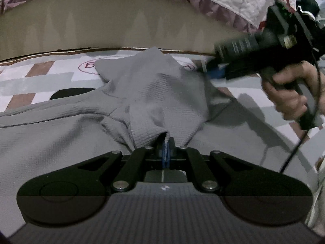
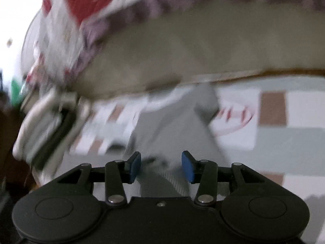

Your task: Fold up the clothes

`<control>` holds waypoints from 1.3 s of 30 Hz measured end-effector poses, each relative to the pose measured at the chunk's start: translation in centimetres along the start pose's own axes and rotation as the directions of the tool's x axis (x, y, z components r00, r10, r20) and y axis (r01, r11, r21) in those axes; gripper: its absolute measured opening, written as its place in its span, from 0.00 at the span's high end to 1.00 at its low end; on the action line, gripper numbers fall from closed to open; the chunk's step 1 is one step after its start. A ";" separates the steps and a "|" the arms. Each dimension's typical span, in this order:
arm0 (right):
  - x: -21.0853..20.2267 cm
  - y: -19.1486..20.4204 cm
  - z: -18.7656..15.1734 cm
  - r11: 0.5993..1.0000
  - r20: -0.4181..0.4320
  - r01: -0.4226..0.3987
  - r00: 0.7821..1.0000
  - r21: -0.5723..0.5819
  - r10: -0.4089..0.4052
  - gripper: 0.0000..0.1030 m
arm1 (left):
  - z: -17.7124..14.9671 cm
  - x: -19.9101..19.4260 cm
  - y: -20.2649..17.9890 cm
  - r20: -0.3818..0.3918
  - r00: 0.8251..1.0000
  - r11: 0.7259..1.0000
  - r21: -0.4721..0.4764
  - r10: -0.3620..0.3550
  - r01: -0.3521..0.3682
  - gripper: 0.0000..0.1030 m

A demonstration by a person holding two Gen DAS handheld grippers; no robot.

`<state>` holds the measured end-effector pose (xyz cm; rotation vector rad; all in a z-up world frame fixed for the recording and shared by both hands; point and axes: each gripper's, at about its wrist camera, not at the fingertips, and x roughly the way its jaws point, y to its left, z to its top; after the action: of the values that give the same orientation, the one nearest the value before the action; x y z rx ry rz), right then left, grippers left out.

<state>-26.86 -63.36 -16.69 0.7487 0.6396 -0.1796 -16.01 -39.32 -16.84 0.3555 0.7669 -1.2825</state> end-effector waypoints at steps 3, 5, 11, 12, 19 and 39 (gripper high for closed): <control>1.9 -0.1 -1.9 0.999 -0.242 0.017 0.970 -0.028 -0.024 0.94 | -0.1 -0.4 1.5 -0.035 0.999 0.998 -0.058 -0.012 0.010 0.97; 0.6 0.1 -2.2 0.999 -0.236 0.027 0.971 -0.047 -0.037 0.95 | -0.3 -1.3 3.0 -0.017 0.999 0.991 -0.134 -0.028 0.026 0.94; -1.1 2.4 -4.8 0.981 -0.251 0.179 0.949 -0.075 -0.193 0.94 | 0.0 -1.3 3.9 -0.090 0.983 0.948 -0.263 0.161 -0.179 0.85; -1.0 3.0 -5.0 0.980 -0.258 0.173 0.947 -0.098 -0.193 0.94 | -0.1 -1.7 4.0 -0.062 0.982 0.939 -0.289 0.176 -0.187 0.84; -2.5 4.3 -5.5 0.968 -0.235 0.233 0.940 -0.090 -0.248 0.94 | 1.5 -3.0 4.0 0.104 0.984 0.947 -0.303 0.147 -0.109 0.46; -2.6 -0.7 -2.0 0.967 0.046 0.000 0.999 0.254 -0.012 0.95 | 7.5 -0.5 1.8 0.027 0.970 0.959 -0.163 0.240 -0.233 0.90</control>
<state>-30.10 -62.68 -16.66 0.9872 0.5796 -0.2879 -11.99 -43.19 -11.51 0.2785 0.7579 -0.9950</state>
